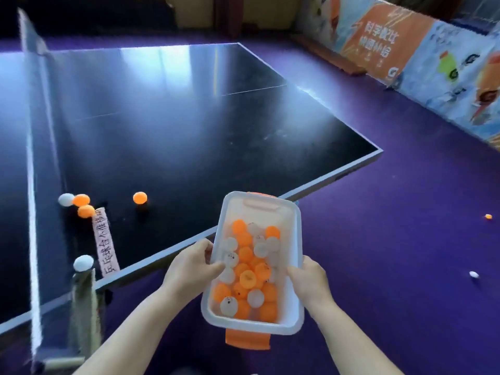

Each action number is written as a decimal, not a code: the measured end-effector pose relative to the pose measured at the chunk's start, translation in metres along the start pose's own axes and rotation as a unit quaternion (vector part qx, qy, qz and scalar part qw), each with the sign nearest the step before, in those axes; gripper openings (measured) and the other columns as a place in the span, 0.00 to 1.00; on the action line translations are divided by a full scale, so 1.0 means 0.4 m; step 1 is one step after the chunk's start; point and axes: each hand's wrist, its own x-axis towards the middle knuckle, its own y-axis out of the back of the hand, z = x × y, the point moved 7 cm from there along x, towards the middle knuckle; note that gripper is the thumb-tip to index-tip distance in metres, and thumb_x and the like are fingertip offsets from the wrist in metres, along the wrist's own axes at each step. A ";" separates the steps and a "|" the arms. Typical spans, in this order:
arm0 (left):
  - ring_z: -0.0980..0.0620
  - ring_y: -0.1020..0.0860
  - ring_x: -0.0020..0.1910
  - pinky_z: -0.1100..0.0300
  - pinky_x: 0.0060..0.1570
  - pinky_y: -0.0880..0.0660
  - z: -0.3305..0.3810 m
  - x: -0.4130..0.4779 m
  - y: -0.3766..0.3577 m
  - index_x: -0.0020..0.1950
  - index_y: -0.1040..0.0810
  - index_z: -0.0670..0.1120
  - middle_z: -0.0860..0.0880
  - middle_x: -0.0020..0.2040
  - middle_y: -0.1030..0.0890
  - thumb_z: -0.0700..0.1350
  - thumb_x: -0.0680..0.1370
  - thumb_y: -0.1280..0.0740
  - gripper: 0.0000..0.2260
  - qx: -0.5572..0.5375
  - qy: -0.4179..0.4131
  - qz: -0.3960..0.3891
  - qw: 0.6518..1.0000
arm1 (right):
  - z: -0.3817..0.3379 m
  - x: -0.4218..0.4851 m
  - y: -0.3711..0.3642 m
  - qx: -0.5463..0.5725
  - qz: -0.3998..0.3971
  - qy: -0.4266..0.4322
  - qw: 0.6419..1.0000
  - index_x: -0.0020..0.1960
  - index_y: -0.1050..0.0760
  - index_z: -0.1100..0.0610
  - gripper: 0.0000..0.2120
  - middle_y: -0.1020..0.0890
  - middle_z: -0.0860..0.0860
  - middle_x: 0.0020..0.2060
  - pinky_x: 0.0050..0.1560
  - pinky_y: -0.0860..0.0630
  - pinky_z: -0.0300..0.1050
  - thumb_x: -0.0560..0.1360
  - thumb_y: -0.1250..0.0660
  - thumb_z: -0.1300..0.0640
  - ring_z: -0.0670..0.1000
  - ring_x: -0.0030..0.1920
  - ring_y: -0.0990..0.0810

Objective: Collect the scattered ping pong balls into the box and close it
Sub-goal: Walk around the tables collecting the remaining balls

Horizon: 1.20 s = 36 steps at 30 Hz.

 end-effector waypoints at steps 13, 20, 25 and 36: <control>0.53 0.21 0.41 0.52 0.43 0.21 -0.206 0.255 0.228 0.44 0.24 0.53 0.53 0.39 0.20 0.55 0.76 0.35 0.07 -0.136 0.086 0.132 0.978 | -0.351 0.304 -0.275 -0.035 -0.109 0.084 0.990 0.43 0.23 0.54 0.07 0.19 0.52 0.40 0.44 0.22 0.52 0.74 0.35 0.50 0.54 0.43 0.20; 0.48 0.30 0.61 0.56 0.51 0.29 -0.380 0.524 0.338 0.69 0.31 0.50 0.47 0.63 0.29 0.44 0.77 0.35 0.20 0.014 0.164 0.211 0.964 | -0.506 0.449 -0.356 -0.062 -0.091 0.078 0.991 0.43 0.23 0.55 0.06 0.19 0.54 0.40 0.40 0.24 0.49 0.74 0.35 0.54 0.55 0.42 0.20; 0.46 0.37 0.67 0.53 0.55 0.29 -0.458 0.652 0.324 0.69 0.30 0.51 0.46 0.66 0.32 0.39 0.76 0.37 0.21 0.107 0.198 0.129 0.966 | -0.562 0.500 -0.408 -0.071 -0.095 0.071 0.990 0.43 0.23 0.53 0.04 0.19 0.52 0.39 0.38 0.24 0.47 0.75 0.35 0.56 0.53 0.41 0.20; 0.51 0.27 0.53 0.58 0.50 0.29 -0.393 0.579 0.498 0.64 0.29 0.46 0.52 0.56 0.28 0.48 0.77 0.33 0.18 -0.116 0.148 0.335 0.923 | -0.629 0.556 -0.538 -0.091 -0.164 0.079 0.979 0.42 0.23 0.53 0.04 0.18 0.51 0.39 0.36 0.24 0.44 0.74 0.35 0.60 0.52 0.39 0.20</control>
